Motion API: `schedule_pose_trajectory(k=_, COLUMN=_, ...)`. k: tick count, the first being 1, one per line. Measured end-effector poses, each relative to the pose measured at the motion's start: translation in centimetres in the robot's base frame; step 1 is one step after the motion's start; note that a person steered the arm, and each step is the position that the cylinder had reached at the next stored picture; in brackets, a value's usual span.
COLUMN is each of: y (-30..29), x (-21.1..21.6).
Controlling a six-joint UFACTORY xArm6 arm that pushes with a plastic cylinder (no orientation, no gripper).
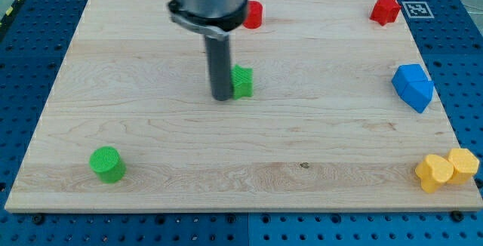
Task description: Move green circle diagonally to the green star
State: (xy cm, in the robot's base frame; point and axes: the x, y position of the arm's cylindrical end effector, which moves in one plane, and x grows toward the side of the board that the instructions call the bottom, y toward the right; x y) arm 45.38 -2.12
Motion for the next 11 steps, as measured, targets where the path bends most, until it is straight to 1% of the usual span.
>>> schedule_pose_trajectory(k=1, y=0.4, x=0.0)
schedule_pose_trajectory(k=2, y=-5.3, x=0.0)
schedule_pose_trajectory(k=4, y=-20.8, x=0.3)
schedule_pose_trajectory(k=5, y=-25.5, x=2.6)
schedule_pose_trajectory(k=6, y=-25.7, x=8.2)
schedule_pose_trajectory(k=7, y=-24.4, x=12.6)
schedule_pose_trajectory(k=8, y=-18.5, x=13.0)
schedule_pose_trajectory(k=9, y=-12.2, x=12.3)
schedule_pose_trajectory(k=10, y=-9.7, x=10.9)
schedule_pose_trajectory(k=11, y=-9.5, x=12.0)
